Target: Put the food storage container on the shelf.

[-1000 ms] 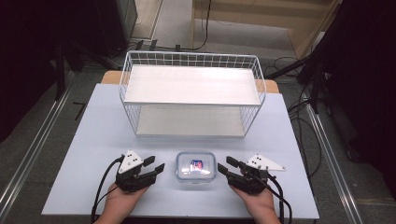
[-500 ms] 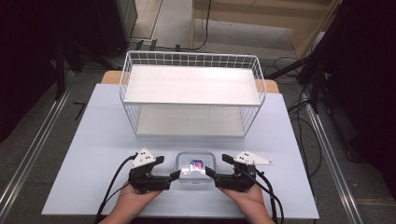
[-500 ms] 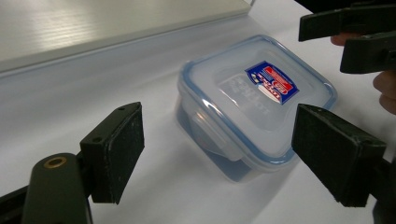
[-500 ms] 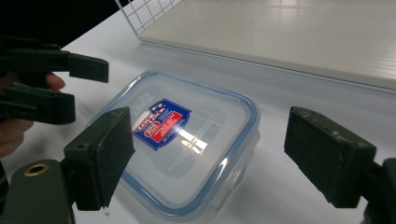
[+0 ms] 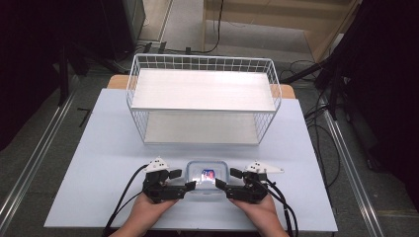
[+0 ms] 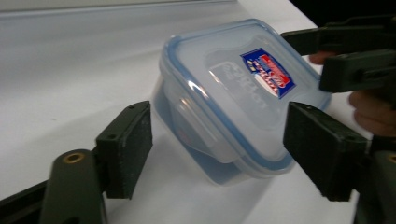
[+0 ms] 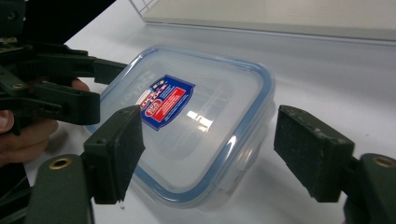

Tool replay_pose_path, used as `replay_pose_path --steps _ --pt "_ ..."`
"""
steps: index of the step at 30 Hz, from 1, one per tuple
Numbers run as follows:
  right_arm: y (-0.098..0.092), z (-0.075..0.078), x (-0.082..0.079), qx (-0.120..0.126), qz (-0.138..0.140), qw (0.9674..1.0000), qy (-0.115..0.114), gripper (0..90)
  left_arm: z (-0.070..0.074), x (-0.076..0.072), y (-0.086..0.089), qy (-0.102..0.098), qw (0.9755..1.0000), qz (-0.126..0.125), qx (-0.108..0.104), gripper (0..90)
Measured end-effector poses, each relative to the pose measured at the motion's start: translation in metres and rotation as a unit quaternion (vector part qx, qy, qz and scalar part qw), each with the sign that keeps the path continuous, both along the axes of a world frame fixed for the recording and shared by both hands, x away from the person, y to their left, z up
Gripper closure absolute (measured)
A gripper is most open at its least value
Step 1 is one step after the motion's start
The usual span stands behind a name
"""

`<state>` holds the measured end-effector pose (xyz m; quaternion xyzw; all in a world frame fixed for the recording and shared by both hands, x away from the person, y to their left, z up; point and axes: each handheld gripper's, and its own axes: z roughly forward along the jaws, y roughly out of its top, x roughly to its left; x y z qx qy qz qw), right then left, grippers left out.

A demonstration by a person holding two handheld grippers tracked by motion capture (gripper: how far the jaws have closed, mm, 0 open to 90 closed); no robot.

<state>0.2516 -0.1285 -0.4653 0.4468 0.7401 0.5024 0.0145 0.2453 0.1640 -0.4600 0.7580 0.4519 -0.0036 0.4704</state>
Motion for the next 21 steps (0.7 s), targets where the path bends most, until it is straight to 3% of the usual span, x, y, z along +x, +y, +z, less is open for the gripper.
replay_pose_path --steps 6,8,11,16,21 --pt "-0.001 -0.006 0.004 0.023 -0.005 0.9991 0.036 25.5 -0.005 0.006 -0.001 0.026 0.9993 -0.008 -0.028 28.0" --pt "0.000 -0.009 0.004 0.020 0.000 0.9990 0.040 25.8 -0.007 0.006 -0.002 0.026 0.9992 -0.011 -0.030 27.5" --pt "-0.001 -0.013 0.005 0.040 0.003 0.9972 0.063 25.1 -0.006 0.006 -0.001 0.030 0.9990 -0.011 -0.030 28.2" --pt "-0.002 -0.017 0.007 0.058 0.011 0.9948 0.083 25.2 -0.010 0.009 -0.002 0.050 0.9976 -0.012 -0.046 27.6" --pt "-0.008 -0.018 0.009 0.073 0.013 0.9928 0.094 30.7 -0.010 0.009 -0.001 0.056 0.9970 -0.012 -0.052 28.5"
